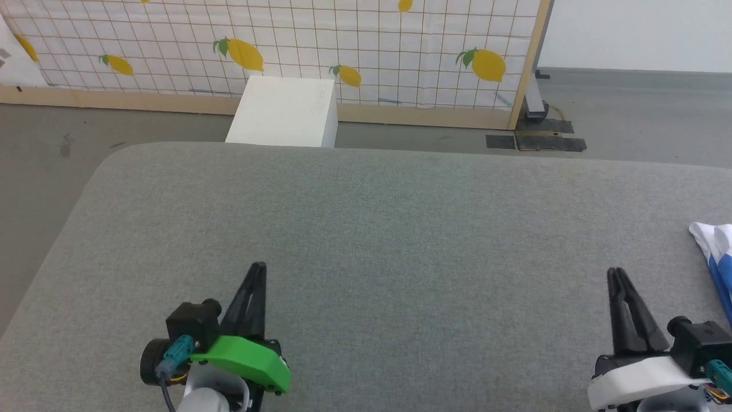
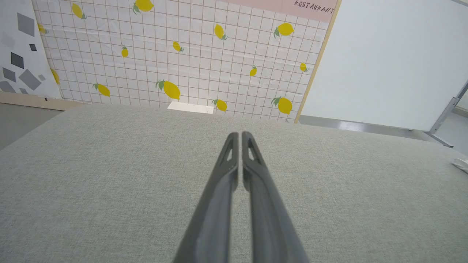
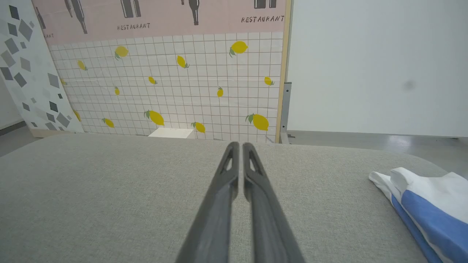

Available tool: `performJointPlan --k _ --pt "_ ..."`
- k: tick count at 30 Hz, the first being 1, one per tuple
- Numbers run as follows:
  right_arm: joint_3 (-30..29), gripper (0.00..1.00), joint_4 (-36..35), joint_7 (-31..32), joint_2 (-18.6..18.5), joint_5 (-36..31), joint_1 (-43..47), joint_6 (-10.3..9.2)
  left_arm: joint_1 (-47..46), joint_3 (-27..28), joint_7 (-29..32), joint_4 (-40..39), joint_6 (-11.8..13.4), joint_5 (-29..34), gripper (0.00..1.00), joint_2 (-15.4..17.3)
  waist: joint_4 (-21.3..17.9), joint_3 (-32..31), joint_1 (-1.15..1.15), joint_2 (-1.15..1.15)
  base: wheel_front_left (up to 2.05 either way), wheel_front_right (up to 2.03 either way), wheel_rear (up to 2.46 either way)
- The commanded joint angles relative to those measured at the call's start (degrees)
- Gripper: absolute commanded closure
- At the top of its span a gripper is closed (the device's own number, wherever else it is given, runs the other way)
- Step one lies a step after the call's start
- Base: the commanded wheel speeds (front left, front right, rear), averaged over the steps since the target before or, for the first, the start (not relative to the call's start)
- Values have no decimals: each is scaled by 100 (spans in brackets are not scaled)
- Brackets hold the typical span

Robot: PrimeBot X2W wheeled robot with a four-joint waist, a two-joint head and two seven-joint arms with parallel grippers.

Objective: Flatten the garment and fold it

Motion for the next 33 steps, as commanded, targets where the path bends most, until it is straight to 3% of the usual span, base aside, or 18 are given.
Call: performJointPlan --k 1,33 --pt "2 100 0 1 0 0 0 0 1 2 1 -2 1 1 100 0 -1 0 0 0 0 0 0" --pt "142 100 -80 263 2 -97 -86 -2 119 137 320 -339 142 294 100 -7 -101 27 0 0 0 0 0"
